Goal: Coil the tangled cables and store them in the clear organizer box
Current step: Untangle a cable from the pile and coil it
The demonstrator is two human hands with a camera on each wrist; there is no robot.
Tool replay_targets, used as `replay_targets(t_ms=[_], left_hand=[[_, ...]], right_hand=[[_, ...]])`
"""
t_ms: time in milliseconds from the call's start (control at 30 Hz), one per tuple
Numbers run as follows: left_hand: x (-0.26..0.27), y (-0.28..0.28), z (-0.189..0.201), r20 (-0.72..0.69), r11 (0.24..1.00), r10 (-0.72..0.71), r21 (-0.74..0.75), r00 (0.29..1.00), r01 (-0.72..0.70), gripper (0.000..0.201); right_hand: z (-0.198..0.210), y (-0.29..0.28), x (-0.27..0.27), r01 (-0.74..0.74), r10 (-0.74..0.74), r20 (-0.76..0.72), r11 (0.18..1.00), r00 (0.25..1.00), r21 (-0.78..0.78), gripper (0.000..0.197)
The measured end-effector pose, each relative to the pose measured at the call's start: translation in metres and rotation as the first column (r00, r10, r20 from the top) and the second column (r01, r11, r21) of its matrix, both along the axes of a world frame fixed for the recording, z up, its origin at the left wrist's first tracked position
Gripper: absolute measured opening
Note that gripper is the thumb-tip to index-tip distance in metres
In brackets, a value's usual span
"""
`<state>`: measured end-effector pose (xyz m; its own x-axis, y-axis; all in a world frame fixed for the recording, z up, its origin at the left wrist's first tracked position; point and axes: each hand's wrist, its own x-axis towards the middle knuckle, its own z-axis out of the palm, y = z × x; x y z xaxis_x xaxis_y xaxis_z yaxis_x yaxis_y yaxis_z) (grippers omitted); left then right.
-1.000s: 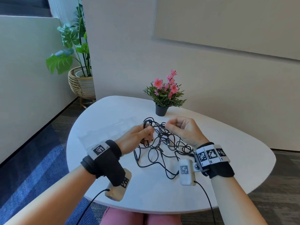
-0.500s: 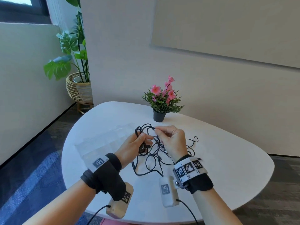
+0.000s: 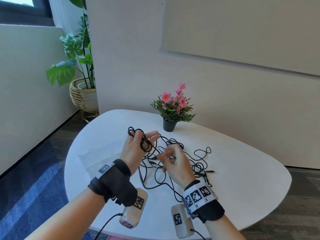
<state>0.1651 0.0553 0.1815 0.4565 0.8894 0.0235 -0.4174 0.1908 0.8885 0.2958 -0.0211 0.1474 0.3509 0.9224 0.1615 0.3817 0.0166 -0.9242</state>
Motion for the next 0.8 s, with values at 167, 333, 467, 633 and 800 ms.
replay_targets(t_ms=[167,333,467,633,800], left_hand=[[-0.014,0.012,0.007,0.118,0.996,-0.011,-0.085,0.993,0.021,0.017],[-0.001,-0.002,0.002,0.095,0.987,-0.072,-0.135,0.993,0.084,0.02],[0.003,-0.007,0.008,0.144,0.989,-0.106,-0.089,0.984,0.12,0.021],[0.004,-0.01,0.015,0.179,0.99,-0.065,-0.109,0.982,0.086,0.025],[-0.004,0.006,0.016,0.079,0.991,0.084,-0.107,0.993,-0.076,0.021]], right_hand=[[0.004,-0.01,0.026,-0.221,0.218,-0.048,0.971,0.975,-0.089,0.025],[0.013,0.0,0.01,-0.154,0.153,0.191,0.988,0.97,-0.005,0.022],[0.004,0.006,-0.001,-0.156,0.178,0.211,0.981,0.961,-0.116,0.032],[0.003,0.006,-0.007,-0.145,0.167,0.131,0.976,0.977,-0.163,0.035],[0.022,-0.015,0.004,-0.292,0.306,0.026,0.928,0.952,-0.232,0.027]])
